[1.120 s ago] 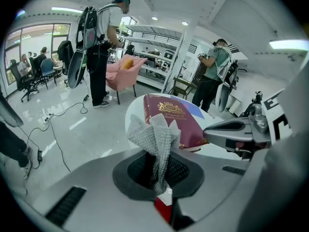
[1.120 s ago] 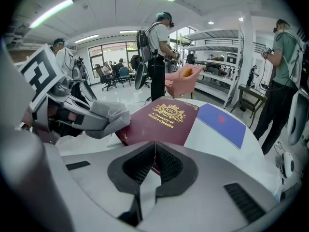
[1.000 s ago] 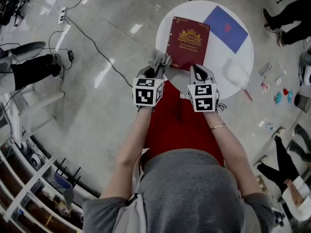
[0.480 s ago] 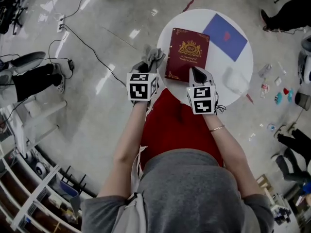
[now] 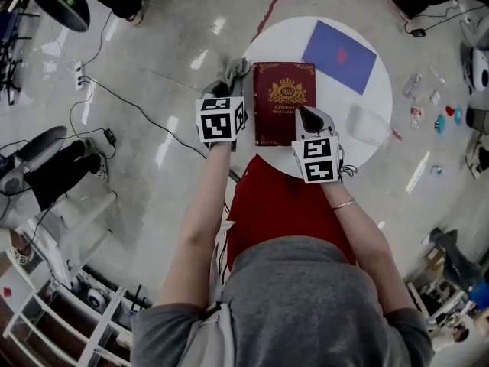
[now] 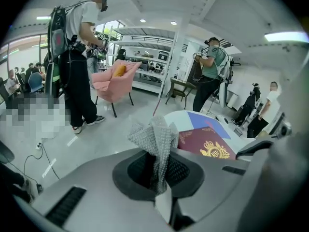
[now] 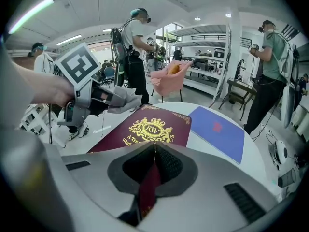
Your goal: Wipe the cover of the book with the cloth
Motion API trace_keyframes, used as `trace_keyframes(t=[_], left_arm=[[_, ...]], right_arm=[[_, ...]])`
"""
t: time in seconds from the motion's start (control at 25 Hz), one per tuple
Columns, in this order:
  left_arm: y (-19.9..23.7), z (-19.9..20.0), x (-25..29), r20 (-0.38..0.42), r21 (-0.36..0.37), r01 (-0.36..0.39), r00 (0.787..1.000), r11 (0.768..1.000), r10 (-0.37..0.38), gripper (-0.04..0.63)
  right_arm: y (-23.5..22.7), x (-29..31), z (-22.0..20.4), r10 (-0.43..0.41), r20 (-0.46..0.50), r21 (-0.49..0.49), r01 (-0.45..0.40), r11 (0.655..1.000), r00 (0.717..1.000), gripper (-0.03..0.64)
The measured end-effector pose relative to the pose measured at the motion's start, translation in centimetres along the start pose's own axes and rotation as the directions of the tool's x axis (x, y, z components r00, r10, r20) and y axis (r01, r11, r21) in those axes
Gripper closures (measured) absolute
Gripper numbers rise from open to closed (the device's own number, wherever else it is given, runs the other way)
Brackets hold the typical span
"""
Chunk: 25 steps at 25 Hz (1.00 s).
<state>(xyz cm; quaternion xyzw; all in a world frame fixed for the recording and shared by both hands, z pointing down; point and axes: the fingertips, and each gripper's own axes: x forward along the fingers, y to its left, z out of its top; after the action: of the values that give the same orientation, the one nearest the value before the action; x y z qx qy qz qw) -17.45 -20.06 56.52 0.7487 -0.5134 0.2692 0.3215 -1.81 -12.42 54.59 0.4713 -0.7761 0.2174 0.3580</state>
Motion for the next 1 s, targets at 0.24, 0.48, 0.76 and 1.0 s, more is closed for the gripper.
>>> trace_keyframes(t=[0.24,0.48,0.76,1.0], left_arm=[[-0.9,1.8,3.0,-0.013,0.054,0.041,0.999,0.998,-0.041,0.571],[-2.4,0.7,3.0,-0.037,0.087,0.08,0.996,0.993,-0.077,0.571],[-3.2,-1.8,1.0,-0.049,0.055,0.119,0.992,0.991,-0.116,0.571],[-4.3,-4.9,-1.1,-0.056,0.011,0.115,0.992,0.993,-0.114,0.571]], right_arm=[[-0.4,0.8,0.6,-0.016,-0.011,0.007,0.016,1.0,1.0,0.588],[0.5,1.3,0.4,-0.002,-0.049,-0.042,0.0,0.999,0.999,0.588],[2.0,2.3,0.7,0.038,-0.064,-0.074,-0.043,0.996,0.997,0.588],[4.4,2.1,0.4,0.097,-0.063,-0.151,-0.106,0.983,0.993,0.588]])
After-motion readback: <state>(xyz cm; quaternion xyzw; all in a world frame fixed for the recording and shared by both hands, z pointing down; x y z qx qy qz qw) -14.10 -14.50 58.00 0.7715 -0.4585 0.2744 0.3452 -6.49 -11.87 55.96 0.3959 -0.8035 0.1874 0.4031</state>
